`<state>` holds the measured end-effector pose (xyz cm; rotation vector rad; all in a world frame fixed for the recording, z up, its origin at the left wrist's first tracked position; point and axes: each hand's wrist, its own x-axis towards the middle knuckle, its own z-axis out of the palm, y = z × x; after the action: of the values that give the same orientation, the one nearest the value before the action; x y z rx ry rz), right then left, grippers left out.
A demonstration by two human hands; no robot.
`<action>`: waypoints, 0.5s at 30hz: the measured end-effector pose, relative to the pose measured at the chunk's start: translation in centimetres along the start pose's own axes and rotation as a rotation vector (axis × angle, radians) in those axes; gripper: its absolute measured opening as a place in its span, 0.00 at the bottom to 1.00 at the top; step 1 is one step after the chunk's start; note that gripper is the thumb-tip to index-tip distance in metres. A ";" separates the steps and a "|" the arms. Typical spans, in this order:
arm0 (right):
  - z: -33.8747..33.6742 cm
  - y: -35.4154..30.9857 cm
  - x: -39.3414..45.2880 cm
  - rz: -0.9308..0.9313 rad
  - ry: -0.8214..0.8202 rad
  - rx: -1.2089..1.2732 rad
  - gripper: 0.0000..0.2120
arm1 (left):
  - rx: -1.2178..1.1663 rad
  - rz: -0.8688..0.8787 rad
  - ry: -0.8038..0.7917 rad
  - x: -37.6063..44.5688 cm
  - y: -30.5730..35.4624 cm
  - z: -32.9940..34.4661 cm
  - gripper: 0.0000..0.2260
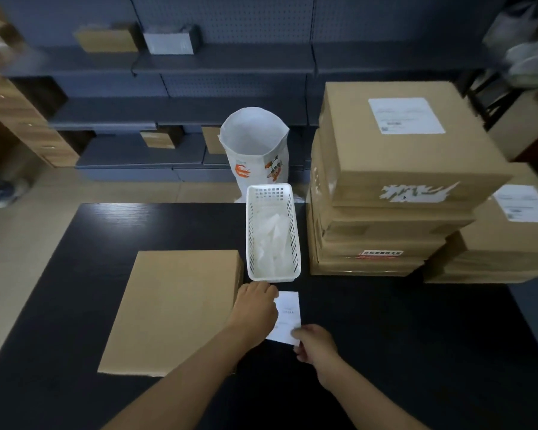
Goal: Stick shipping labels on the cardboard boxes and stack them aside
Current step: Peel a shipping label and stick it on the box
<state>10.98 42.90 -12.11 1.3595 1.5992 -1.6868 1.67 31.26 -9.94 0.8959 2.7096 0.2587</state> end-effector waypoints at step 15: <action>7.6 -8.4 -7.9 -0.647 -0.069 0.121 0.07 | -0.468 -0.183 0.471 -2.7 -5.5 -7.8 0.08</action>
<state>4.56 35.48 -2.43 0.8577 2.0653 -2.1876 -1.77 24.58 -3.39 0.4901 2.9062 1.1306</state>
